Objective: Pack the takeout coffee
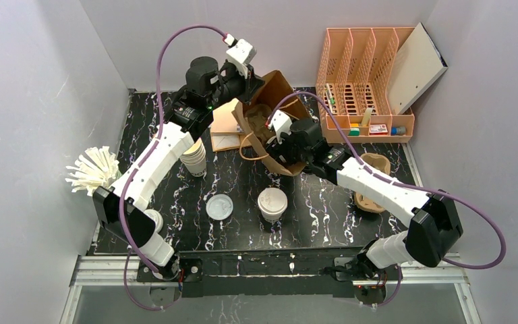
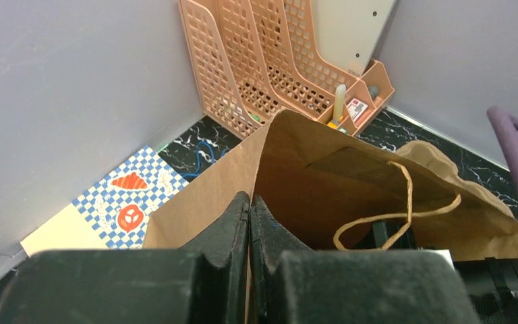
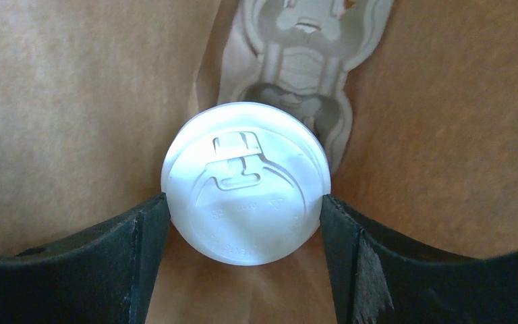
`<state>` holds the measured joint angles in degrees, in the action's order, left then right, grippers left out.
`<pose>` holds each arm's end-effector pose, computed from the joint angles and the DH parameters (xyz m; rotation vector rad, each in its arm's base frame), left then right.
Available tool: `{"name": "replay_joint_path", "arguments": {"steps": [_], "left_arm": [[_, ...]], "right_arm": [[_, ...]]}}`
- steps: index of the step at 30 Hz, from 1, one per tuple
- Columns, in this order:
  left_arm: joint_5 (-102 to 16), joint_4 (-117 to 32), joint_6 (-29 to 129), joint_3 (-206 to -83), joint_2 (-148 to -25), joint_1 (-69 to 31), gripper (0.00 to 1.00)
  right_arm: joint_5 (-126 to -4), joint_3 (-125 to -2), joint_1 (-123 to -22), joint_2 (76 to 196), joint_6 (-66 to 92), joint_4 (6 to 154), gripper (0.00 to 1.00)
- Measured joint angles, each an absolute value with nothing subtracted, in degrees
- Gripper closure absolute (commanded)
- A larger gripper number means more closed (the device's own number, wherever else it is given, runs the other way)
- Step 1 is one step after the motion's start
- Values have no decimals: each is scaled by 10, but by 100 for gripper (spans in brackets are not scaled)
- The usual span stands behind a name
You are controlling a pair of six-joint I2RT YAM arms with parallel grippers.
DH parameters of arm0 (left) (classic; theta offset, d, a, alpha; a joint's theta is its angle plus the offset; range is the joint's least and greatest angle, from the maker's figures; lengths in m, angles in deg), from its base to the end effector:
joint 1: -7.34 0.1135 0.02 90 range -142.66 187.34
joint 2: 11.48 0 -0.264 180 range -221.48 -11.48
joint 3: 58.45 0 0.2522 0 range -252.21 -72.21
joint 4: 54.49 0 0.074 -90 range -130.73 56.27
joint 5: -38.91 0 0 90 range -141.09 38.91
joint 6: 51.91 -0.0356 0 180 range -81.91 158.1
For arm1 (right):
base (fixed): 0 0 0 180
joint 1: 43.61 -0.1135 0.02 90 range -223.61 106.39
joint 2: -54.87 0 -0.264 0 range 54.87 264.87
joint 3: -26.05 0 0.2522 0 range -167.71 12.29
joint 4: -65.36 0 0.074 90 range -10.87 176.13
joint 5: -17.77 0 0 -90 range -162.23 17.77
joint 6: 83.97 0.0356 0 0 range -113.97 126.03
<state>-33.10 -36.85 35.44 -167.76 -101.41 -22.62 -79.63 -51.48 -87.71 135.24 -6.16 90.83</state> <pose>0.3111 -0.1920 0.4645 0.6798 1.4205 -0.6173 0.2358 0.2222 0.3094 -0.9040 1.8589 0.2106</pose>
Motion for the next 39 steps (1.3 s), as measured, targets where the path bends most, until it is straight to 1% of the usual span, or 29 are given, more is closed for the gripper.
{"name": "replay_joint_path", "arguments": {"steps": [7,15,23,28,34,39], "left_arm": [[-327,-383,367,-1680,-1014,-226,100],[-315,-410,394,-1675,-1013,-226,100],[-303,-420,407,-1649,-1007,-226,100],[-290,-421,412,-1648,-1007,-226,100],[-277,-421,418,-1648,-1007,-226,100],[-275,-419,418,-1648,-1007,-224,100]], "right_arm": [[-796,-476,-870,1337,-59,858,75],[-793,-458,-834,1331,-39,795,77],[-807,-382,-831,1288,-36,738,77],[-796,-383,-831,1288,-47,726,77],[-779,-426,-833,1318,-50,732,79],[-779,-432,-849,1321,-73,732,79]]}}
